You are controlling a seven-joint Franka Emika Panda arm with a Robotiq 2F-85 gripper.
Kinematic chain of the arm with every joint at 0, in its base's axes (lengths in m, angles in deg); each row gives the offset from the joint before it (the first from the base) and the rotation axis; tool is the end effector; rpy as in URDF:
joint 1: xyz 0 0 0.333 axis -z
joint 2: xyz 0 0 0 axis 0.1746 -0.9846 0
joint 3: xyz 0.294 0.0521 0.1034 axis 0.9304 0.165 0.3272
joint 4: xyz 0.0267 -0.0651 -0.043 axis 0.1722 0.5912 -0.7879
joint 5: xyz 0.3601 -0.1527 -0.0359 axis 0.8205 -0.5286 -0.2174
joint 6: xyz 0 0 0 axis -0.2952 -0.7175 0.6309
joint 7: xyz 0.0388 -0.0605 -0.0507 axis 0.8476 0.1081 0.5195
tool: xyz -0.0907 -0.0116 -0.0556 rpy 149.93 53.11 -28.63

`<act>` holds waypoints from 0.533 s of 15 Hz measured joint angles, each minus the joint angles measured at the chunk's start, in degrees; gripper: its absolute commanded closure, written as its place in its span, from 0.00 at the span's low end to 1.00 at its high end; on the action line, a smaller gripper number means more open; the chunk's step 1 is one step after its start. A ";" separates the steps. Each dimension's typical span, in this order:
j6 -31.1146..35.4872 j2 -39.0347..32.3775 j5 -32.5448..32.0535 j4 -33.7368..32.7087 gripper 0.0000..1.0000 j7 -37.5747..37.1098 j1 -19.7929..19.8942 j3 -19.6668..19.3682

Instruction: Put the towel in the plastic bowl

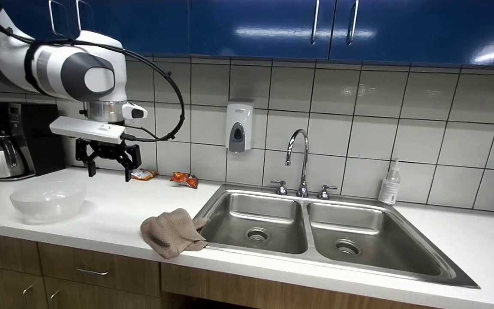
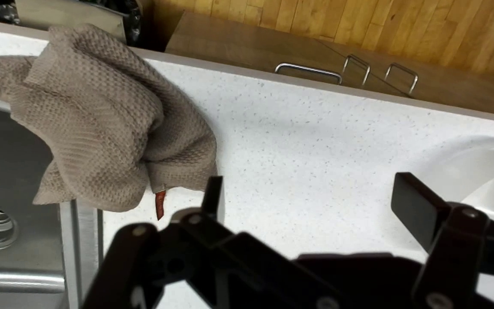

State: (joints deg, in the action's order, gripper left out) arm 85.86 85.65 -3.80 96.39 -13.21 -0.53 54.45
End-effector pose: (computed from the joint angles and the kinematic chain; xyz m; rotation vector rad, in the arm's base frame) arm 0.4315 0.0636 0.3592 -2.9924 -0.3915 -0.2640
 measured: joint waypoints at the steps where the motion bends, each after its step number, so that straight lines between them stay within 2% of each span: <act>1: 0.41 -1.84 -1.23 -1.19 0.00 -1.35 0.41 0.52; 5: 0.87 -8.61 -7.57 -6.66 0.00 -7.10 3.05 1.42; 8: 0.11 -12.13 -9.88 -10.23 0.00 -10.07 5.01 1.39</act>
State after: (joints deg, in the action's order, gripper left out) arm 85.97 73.51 -13.68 86.16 -23.28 4.48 55.84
